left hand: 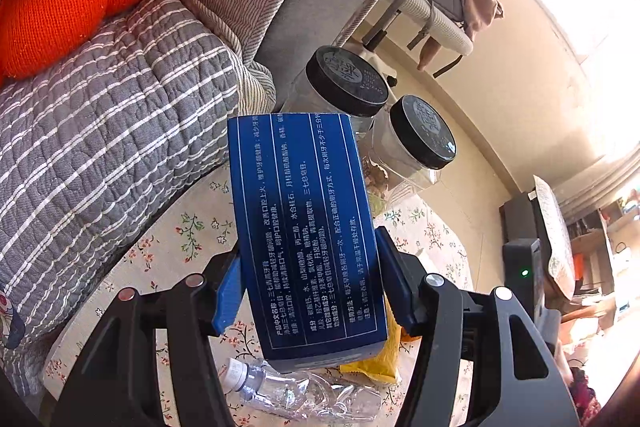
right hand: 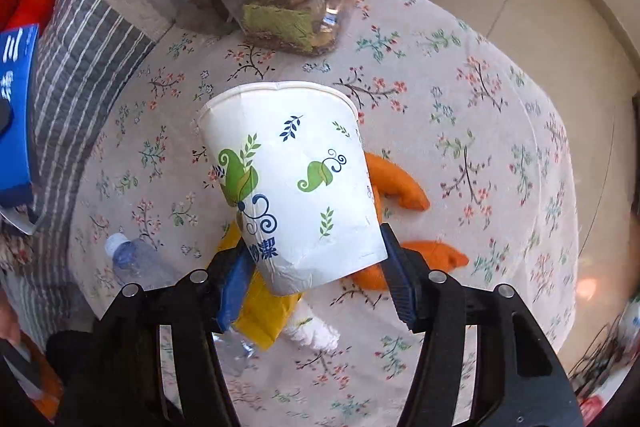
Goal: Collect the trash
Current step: 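Carry the blue box and paper cup over the white bin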
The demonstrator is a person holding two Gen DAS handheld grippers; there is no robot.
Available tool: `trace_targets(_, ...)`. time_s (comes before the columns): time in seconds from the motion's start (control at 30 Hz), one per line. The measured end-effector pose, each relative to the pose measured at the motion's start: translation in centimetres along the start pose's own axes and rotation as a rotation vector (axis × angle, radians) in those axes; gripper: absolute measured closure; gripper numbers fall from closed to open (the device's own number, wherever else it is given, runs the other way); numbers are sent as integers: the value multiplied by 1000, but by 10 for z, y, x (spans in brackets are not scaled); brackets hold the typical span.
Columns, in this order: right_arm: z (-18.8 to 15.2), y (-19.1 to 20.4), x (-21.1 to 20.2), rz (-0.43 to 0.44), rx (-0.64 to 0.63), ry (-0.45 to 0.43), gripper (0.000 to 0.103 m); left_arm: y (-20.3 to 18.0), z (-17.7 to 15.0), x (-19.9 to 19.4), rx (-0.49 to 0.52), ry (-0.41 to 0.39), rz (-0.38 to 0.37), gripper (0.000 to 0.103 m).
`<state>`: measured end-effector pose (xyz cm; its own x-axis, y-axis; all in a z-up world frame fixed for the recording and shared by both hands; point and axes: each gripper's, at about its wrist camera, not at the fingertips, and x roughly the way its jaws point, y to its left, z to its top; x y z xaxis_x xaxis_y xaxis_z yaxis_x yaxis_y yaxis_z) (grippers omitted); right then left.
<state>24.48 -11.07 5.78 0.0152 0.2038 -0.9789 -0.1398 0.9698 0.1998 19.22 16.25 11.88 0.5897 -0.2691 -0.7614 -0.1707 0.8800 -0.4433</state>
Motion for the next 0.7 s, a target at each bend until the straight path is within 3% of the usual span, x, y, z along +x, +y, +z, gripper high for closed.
trace_targets(0.1,-23,-16,-8,103,123,29,47,-8,-6,4,12,28,-6,44)
trace_targets(0.23,-63,-7,-16,11,79,-1,47,-22,-16,7,53,57,-12,44)
trace_targets(0.3,-84,0,-30,-86,26,-99,47,-28,-23,9,71,74,-21,44)
trace_targets(0.6,-176,-13,-97,-134,-187,-527,47,-75,-61,0,215,57,-54,44)
trace_targets(0.7,-221,-18,-123,-167,-340,-671,47,-78,-72,-4,227,46,-50,44)
